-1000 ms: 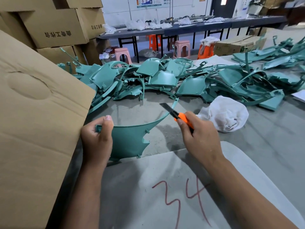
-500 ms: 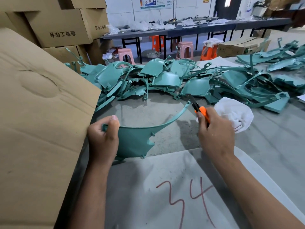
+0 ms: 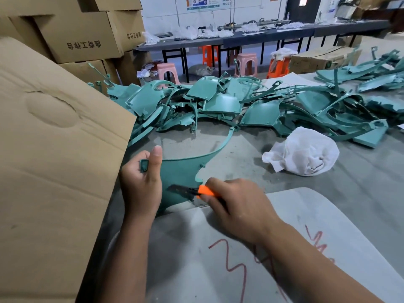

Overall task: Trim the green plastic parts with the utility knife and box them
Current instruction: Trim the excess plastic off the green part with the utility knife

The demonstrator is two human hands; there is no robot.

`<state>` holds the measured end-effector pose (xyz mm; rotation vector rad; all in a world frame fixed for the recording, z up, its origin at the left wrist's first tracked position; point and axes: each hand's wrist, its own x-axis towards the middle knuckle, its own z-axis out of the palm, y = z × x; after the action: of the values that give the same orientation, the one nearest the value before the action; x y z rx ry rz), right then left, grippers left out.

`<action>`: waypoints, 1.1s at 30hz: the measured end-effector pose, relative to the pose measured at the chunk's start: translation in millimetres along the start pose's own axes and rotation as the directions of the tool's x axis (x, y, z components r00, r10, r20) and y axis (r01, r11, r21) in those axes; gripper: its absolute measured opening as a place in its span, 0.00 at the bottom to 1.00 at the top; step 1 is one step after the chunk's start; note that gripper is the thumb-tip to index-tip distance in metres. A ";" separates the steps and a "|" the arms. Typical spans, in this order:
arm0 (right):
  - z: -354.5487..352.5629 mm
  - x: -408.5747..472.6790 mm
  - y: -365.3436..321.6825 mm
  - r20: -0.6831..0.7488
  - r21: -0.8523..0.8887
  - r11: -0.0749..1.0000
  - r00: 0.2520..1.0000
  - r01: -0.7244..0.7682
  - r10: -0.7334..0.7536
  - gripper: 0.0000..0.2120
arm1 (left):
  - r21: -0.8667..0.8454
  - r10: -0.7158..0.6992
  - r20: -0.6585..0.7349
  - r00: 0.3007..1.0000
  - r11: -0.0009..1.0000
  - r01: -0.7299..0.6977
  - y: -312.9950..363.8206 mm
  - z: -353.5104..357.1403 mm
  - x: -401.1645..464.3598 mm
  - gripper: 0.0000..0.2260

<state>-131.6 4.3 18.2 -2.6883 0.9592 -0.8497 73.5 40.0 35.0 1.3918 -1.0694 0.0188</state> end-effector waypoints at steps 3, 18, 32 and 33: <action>3.1 4.6 2.3 -0.122 0.111 0.993 0.991 -0.046 0.059 0.13 | -0.043 -0.042 0.065 0.997 0.998 0.045 -5.3 -4.1 -2.3 0.24; -1.3 5.9 15.5 -0.264 0.303 0.953 0.963 0.028 0.056 0.12 | -0.129 -0.185 0.138 0.973 0.971 0.202 -18.2 -3.9 -4.7 0.16; -5.3 8.9 40.9 -0.397 0.236 0.972 0.913 0.000 0.096 0.14 | -0.220 -0.324 0.933 0.159 -0.162 0.962 18.0 21.3 -19.5 0.11; -6.3 9.2 42.1 -0.412 0.201 0.979 0.904 -0.033 0.115 0.14 | -0.203 -0.301 0.943 0.145 -0.172 0.964 17.9 21.8 -19.6 0.10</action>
<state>-151.8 -34.1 13.8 -2.3336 0.9920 -1.4656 39.2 38.5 32.8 0.6725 -0.2988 -1.9077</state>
